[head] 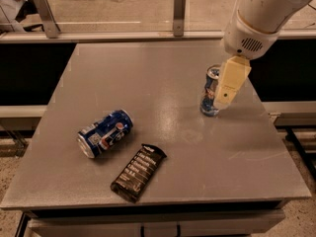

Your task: Move redbull can near rxbar chocolate

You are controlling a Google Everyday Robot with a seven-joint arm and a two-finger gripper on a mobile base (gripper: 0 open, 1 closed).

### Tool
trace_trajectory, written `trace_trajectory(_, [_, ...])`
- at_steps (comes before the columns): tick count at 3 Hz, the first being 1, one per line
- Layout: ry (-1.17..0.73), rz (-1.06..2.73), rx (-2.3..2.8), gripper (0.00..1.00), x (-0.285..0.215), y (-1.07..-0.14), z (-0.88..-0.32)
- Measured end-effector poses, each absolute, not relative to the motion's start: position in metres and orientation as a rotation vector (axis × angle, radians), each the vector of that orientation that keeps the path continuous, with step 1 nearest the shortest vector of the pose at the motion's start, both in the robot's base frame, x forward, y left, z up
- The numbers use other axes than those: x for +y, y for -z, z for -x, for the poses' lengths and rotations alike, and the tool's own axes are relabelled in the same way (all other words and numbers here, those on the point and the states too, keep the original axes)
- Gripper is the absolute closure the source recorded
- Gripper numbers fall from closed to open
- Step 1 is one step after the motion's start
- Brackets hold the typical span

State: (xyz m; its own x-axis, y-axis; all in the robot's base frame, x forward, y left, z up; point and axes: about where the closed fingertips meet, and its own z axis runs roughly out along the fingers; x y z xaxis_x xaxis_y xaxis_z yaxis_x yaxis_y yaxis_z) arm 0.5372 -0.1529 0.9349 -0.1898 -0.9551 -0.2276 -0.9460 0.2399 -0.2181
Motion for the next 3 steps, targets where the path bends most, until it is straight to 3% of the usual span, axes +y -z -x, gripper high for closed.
trace_trajectory(1, [0.041,1.762,2.204,0.00,-0.1529,-0.9349,-0.5372])
trace_trajectory(3, [0.046,1.760,2.198,0.42,-0.1515,-0.9357,-0.5376])
